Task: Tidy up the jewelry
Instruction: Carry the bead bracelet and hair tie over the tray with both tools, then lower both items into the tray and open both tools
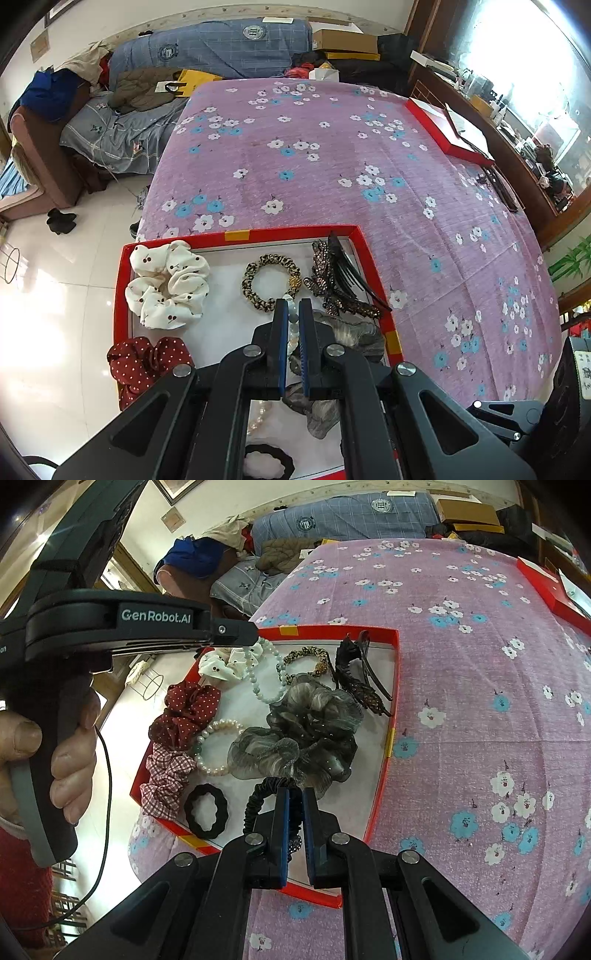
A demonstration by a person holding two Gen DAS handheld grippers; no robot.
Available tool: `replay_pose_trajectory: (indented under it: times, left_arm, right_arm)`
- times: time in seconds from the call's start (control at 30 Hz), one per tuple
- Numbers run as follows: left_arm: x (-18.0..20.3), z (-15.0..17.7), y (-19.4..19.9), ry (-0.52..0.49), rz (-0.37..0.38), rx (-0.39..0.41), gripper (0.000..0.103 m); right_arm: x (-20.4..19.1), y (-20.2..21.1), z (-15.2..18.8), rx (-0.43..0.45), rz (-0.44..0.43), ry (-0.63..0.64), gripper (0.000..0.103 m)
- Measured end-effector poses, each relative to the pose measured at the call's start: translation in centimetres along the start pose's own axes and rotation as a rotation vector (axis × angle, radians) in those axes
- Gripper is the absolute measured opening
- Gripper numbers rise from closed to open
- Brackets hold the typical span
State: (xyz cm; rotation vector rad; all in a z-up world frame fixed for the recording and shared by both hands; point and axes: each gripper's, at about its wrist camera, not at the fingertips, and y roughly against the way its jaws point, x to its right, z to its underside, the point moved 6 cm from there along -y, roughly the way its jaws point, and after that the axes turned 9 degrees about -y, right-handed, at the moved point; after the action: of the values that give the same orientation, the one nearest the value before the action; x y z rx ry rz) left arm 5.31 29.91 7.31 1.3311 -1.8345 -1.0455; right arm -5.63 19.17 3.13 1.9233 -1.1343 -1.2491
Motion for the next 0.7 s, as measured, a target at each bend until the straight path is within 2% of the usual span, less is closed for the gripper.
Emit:
replay_pose_trajectory:
  times: [0.7]
  left_arm:
    - [0.53,-0.31,-0.44,0.015,0.043,-0.003,0.005]
  right_arm:
    - [0.10,0.23,0.08,0.005,0.002,0.002,0.008]
